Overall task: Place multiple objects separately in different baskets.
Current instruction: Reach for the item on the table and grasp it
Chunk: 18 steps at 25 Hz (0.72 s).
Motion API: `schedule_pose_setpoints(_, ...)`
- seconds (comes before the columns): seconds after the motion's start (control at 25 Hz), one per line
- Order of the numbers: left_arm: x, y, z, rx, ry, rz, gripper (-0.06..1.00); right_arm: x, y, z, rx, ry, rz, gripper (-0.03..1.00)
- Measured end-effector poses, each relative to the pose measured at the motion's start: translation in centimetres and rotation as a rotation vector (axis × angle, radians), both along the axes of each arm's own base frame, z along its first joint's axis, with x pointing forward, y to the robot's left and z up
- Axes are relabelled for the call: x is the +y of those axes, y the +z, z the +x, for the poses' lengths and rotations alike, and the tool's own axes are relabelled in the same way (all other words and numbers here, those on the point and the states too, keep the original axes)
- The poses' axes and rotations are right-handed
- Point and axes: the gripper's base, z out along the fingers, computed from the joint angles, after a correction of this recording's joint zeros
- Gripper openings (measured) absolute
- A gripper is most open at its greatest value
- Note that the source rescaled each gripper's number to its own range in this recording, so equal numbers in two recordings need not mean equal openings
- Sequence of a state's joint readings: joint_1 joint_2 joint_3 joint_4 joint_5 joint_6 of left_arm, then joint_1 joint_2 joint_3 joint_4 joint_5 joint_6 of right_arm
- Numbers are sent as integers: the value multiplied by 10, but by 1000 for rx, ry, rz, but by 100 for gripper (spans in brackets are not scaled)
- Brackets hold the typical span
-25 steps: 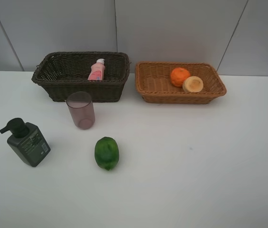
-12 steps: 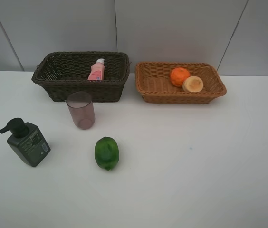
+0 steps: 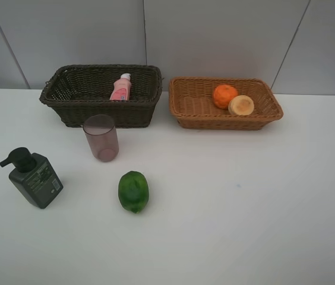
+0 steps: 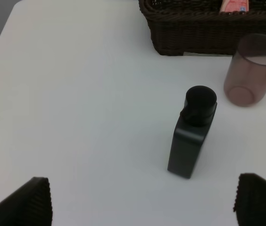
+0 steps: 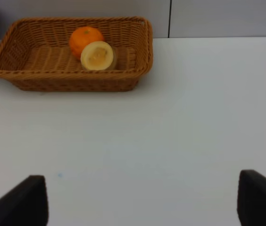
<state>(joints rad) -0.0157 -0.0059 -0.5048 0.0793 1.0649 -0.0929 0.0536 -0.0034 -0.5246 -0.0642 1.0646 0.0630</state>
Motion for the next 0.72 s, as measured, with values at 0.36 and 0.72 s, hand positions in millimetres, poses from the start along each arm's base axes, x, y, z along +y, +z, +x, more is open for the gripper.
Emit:
schedule_pose_setpoints(0.36,0,0,0,0,0,0,100,0,0,0,0,0,0,71)
schedule_pose_setpoints(0.72,0,0,0,0,0,0,100,0,0,0,0,0,0,71)
